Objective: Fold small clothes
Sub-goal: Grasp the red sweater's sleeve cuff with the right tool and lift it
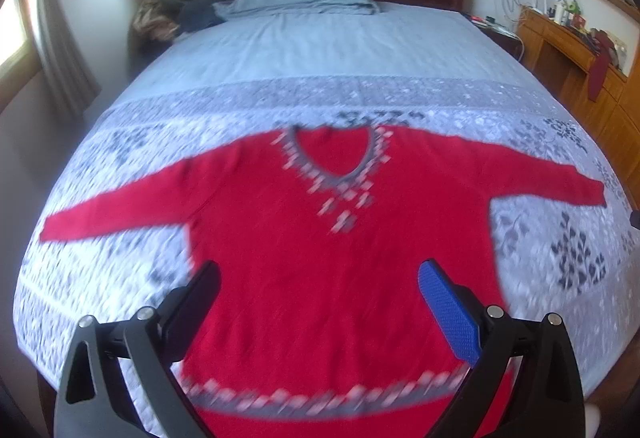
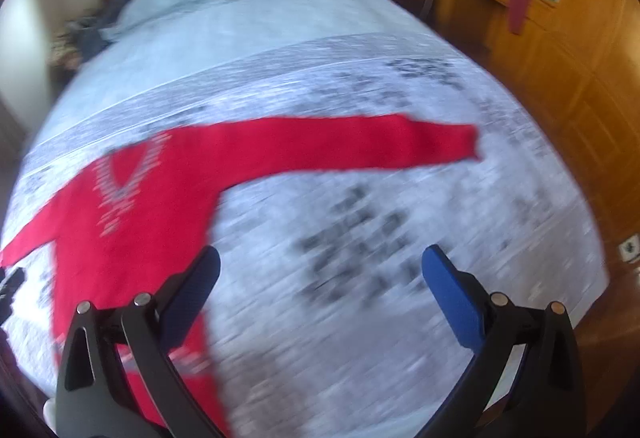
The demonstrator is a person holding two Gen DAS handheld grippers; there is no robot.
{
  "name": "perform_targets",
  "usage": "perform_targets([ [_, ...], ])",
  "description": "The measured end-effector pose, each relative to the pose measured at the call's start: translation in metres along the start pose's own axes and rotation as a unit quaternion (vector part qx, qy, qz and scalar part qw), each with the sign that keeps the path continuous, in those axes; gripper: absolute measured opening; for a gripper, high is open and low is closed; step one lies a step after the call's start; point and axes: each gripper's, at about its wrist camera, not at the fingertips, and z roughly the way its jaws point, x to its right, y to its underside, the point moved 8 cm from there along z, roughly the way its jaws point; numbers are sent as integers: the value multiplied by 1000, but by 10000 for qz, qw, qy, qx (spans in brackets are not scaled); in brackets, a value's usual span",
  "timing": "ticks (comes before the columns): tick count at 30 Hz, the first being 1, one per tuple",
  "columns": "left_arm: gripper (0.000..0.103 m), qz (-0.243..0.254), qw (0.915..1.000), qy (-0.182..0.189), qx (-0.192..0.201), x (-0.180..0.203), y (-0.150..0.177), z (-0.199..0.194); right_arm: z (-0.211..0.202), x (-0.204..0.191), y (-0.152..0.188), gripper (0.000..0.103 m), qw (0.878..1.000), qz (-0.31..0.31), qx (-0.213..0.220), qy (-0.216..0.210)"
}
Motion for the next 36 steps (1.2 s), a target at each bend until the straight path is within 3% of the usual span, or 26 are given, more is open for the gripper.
perform_targets([
  [3,99,90,9999,94,61,49,-36,32,44,52,-35,100,9992,289,-262,94],
  [7,99,-55,9989,426,-161,122,-75,86,105,112,-63,100,9958,545,-625,393],
  [12,99,100,9974,590,-401,194,-93,132,167,169,-78,99,9890,1002,-1064,210],
  [16,99,171,9974,583,-400,210,-93,147,195,193,-82,99,9829,1382,-1210,127],
  [18,99,220,9979,492,-362,207,-92,151,209,200,-80,96,9780,1624,-1307,-29],
  [20,99,238,9984,367,-357,198,-91,158,222,201,-77,71,9724,1801,-1462,-258],
  [21,99,210,9985,313,-394,191,-89,161,226,203,-76,64,9707,1859,-1496,-284],
  [23,99,133,9984,258,-485,176,-86,166,226,201,-75,60,9721,1872,-1394,-225],
  [25,99,71,9984,142,-552,156,-81,170,222,195,-76,21,9739,1817,-1314,-351],
  [26,99,41,9984,79,-558,145,-78,170,218,190,-77,12,9717,1909,-1276,-548],
  [31,99,-162,9978,-168,-618,88,-65,169,187,157,-94,8,9830,1571,-782,-540],
  [36,99,-463,9958,-416,-664,20,-54,167,148,57,-105,8,9914,672,-554,-977],
])
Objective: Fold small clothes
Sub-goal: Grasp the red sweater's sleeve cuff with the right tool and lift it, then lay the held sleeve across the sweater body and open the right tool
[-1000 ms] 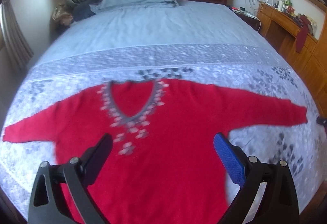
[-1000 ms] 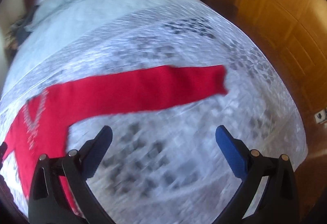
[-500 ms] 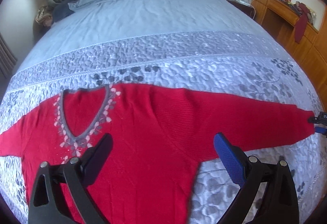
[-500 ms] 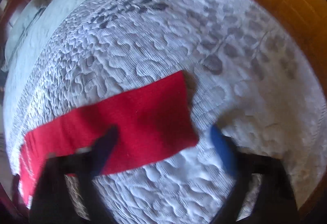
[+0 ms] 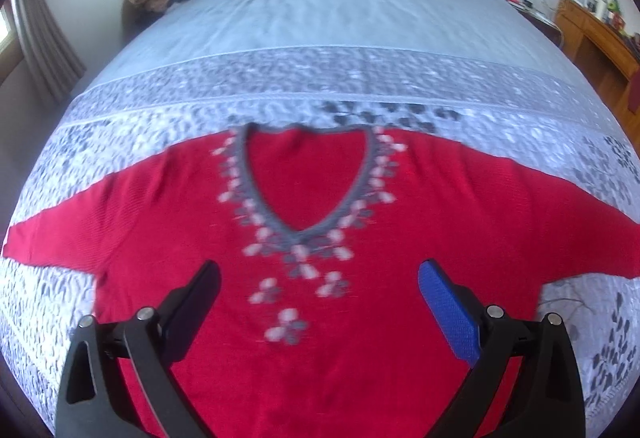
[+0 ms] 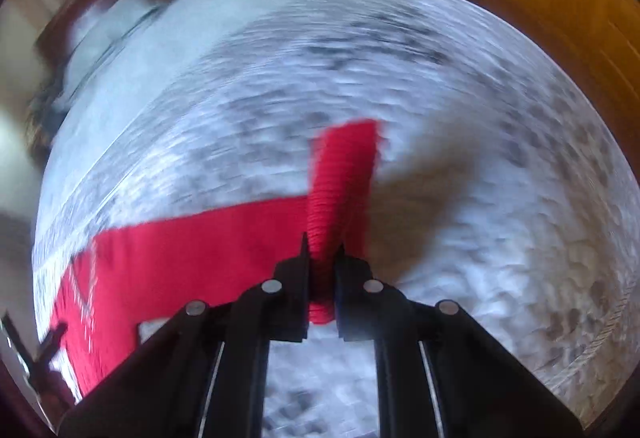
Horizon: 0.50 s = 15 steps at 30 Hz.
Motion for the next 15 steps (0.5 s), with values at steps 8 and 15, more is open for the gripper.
perform_targets([
  [8,99,-454,9989,-98,-118,-73,4,3,38,-191,42,8,9905,-1176,-474,-524],
  [15,99,-483,9987,155,-67,-83,1,-6,89,-326,95,26,9729,-1666,-1111,-1160],
])
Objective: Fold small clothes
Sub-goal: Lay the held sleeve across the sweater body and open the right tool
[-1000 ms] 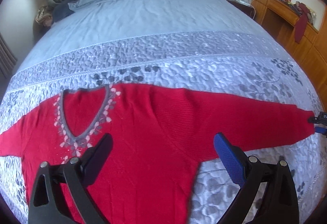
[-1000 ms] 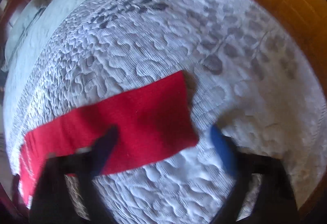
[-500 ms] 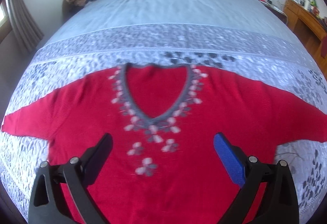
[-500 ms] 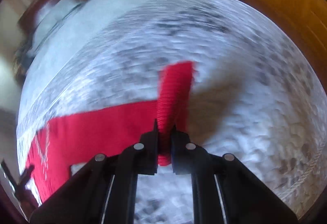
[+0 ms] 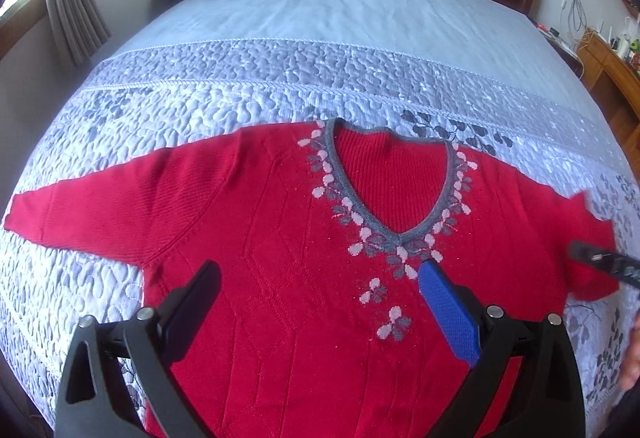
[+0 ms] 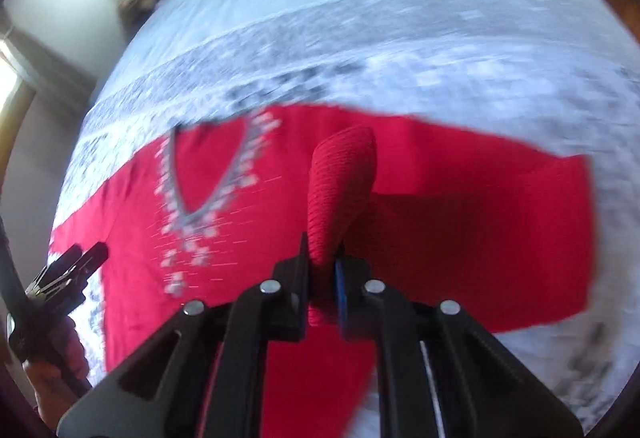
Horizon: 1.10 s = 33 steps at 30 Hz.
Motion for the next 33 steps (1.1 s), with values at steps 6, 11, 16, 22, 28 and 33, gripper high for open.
perform_targets([
  [6,99,227,9970,716,-160,36,3,0,-31,17,22,38,9990,145,415,-54],
  [11,98,415,9856,1491,-676,99,22,14,-66,72,74,39,9966,349,715,201],
  [16,78,144,9650,2117,-1542,150,49,47,-79,100,130,39,9927,593,1037,138],
  [22,63,-115,9625,2064,-1757,172,58,78,-82,95,133,39,9910,352,1288,44],
  [28,30,-191,9738,1748,-1443,176,44,82,-81,107,137,40,9898,441,1356,21],
  [33,6,-414,9737,1864,-1241,166,33,74,-80,115,138,40,9885,548,1407,53],
])
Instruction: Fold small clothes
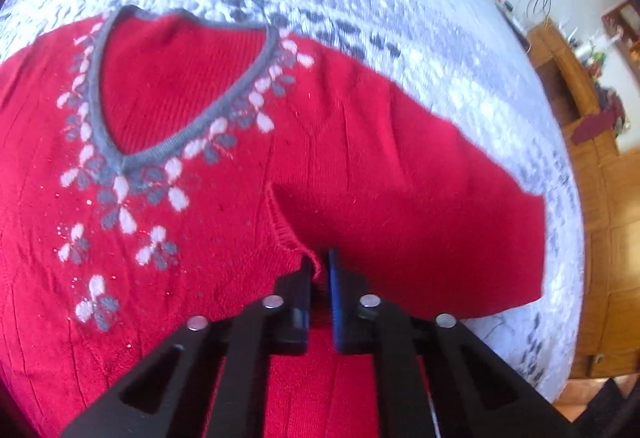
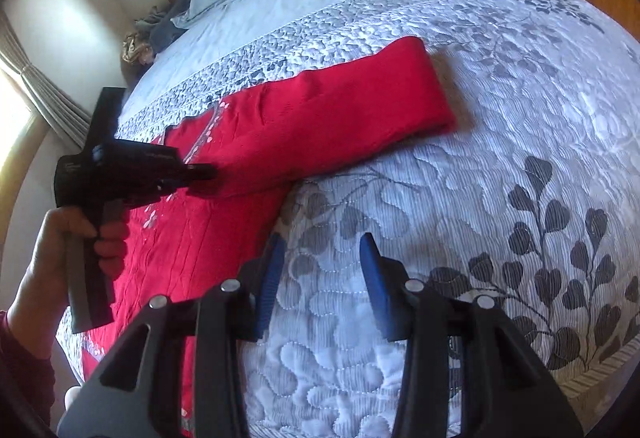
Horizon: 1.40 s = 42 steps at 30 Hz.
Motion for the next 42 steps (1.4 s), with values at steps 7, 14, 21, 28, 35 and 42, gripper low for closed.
perform_targets([
  [7,3,-24,9938,-120,1105,-33,-45,-85,6,8,1,40,9999,66,1,93],
  [14,3,-133,9720,-1185,2025,-143,-95,-172,14,0,4,40,9999,-113,-41,120],
  [21,4,-416,9722,-1582,1677,-221,-95,-148,29,-12,-3,41,9992,78,-346,-203],
  [28,58,-576,9773,-1469,1415,-233,-64,-130,76,-34,-54,57,9918,537,-1021,-549],
  [35,58,-275,9810,-1253,1454,-217,-82,-130,129,-52,-71,19,9819,542,-1781,-339],
  [42,58,-338,9861,-1386,857,-241,-68,-73,136,-29,-66,7,9822,506,-1793,250],
])
